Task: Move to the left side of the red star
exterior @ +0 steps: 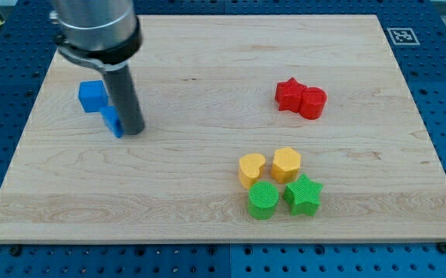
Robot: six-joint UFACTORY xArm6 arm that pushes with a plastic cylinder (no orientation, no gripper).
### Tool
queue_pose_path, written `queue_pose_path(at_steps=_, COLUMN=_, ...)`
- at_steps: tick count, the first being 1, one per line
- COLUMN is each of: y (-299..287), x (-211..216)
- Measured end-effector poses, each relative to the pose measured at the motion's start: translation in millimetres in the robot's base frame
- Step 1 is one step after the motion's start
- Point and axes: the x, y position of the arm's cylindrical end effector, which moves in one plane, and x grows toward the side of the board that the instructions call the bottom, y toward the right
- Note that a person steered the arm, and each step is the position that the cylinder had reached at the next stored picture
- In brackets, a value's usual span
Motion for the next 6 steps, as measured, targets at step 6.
queue_pose_path(at_steps=6, y=26.4, x=-18.2)
